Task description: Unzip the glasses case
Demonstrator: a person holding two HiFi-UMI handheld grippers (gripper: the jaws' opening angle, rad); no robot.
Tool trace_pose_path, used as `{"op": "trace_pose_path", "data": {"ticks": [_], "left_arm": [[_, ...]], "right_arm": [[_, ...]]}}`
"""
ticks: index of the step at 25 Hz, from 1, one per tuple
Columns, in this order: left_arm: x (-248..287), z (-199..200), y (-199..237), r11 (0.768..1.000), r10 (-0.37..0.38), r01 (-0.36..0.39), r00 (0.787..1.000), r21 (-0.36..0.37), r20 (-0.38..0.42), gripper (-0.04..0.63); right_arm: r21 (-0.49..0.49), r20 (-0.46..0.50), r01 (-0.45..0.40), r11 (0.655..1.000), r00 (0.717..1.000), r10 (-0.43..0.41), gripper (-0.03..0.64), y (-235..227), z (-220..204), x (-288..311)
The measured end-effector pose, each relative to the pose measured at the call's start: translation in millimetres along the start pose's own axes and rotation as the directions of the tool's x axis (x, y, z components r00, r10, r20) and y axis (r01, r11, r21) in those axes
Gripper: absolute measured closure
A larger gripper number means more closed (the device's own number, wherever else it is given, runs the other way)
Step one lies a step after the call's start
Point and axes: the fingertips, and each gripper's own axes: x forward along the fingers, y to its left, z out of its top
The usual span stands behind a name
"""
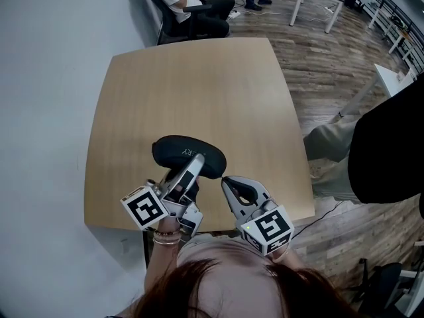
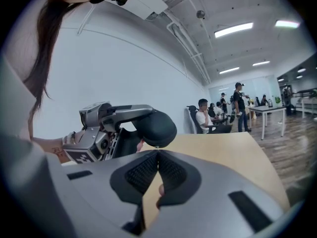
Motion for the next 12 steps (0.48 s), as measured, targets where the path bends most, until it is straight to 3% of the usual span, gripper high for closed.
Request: {"op": "trace_pose_path", "data": {"ticks": [12], "left_arm": [[3.1,-4.7,2.4,1.0,0.003,-0.002,1.0,0.02,-0.031,0.37]], "right_arm": [[-0.011,-0.011,0.02,1.0,1.0,-0.02,0.6,-9.5,-5.2,2.3]]}}
